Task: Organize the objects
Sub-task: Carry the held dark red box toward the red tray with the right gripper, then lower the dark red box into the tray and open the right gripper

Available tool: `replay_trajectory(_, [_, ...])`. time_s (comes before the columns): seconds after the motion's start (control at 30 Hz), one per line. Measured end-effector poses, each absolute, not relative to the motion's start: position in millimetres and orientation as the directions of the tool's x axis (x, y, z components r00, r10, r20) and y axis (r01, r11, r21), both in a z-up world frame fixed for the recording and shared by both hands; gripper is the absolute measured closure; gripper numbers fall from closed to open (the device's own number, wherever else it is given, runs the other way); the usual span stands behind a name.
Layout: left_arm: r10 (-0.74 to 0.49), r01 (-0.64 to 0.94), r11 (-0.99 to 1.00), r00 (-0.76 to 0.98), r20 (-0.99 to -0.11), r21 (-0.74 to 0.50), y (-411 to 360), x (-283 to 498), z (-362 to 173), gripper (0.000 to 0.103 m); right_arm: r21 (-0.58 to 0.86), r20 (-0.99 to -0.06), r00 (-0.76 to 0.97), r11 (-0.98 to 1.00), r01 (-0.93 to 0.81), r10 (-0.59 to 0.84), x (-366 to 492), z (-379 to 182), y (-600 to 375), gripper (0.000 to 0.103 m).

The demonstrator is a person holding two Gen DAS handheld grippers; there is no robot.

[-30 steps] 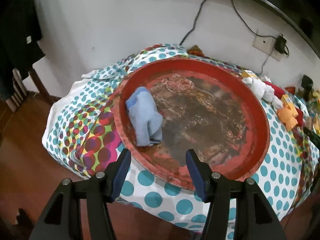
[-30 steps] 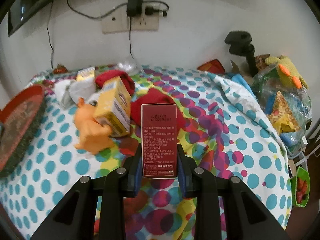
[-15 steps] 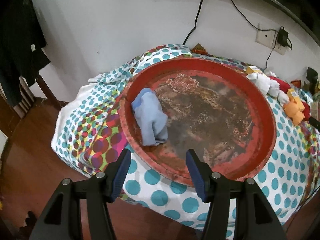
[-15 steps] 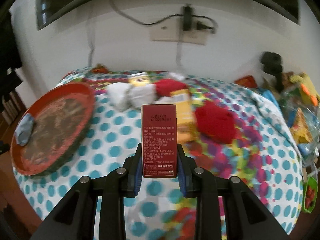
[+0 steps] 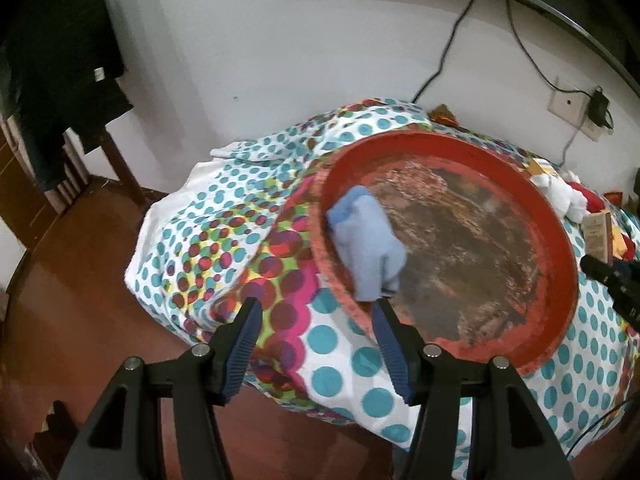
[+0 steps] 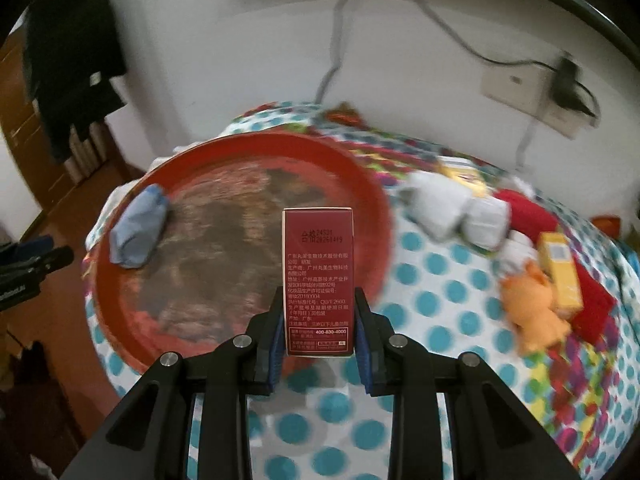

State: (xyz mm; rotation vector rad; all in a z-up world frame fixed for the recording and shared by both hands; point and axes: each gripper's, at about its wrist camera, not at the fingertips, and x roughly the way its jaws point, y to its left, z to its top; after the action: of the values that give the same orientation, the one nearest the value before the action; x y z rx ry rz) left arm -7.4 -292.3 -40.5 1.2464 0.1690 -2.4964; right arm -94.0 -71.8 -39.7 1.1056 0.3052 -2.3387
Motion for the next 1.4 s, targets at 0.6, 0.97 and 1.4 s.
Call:
replay_trajectory(0.6, [-0.241,0.371,-0.928,-0.528,-0.814,0.034,-307,-6,-48,0.045,0.020,-0.846,-0.369,-0.714,0.700,-0.385,-90,-77,-191,0.075])
replay_trajectory(0.97, [-0.233,0.364,-0.931,-0.533,-0.813,0.028,-307,-7,-49,0.045,-0.002,-0.863,-0.370,-0.729,0.685,-0.345,-111,-80,-215,0.075])
replay_trajectory(1.4, [-0.221,0.340,-0.940,-0.532,-0.817,0.033,-301,-10,-52,0.045,-0.038,-0.876,-0.385,-0.756,0.654,-0.289,-128,-91,-205,0.075])
